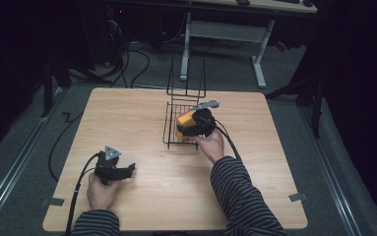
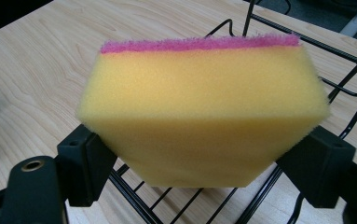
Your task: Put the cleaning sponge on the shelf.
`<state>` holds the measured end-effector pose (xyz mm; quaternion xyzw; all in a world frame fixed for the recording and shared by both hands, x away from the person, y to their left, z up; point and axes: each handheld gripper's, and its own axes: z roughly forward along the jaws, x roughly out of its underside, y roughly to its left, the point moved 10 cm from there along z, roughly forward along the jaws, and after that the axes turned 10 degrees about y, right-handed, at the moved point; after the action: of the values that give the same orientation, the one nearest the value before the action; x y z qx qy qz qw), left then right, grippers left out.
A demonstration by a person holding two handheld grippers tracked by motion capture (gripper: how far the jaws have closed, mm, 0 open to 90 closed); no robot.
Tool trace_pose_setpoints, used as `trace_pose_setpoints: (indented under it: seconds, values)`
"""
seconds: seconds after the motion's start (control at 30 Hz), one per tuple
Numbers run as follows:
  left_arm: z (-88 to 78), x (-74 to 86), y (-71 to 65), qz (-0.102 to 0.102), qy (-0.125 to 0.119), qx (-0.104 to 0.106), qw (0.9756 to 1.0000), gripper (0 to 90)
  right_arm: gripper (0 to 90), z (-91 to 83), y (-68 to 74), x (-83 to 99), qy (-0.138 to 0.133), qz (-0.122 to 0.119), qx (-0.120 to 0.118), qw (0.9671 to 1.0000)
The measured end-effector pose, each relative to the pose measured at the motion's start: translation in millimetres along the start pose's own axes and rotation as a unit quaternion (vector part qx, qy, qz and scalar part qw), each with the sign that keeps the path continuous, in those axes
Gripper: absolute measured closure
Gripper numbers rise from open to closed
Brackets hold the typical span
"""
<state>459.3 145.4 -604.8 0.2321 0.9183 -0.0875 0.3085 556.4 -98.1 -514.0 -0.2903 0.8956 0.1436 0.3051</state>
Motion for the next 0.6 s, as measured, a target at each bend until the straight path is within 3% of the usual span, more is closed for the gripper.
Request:
trace_pose_setpoints:
  seconds: [0.6]
  values:
    - [0.0, 0.0, 0.1, 0.000, 0.000, 0.000, 1.0000, 20.0, 10.8, 1.8, -0.1, 1.3, 0.001, 0.001, -0.006, 1.0000]
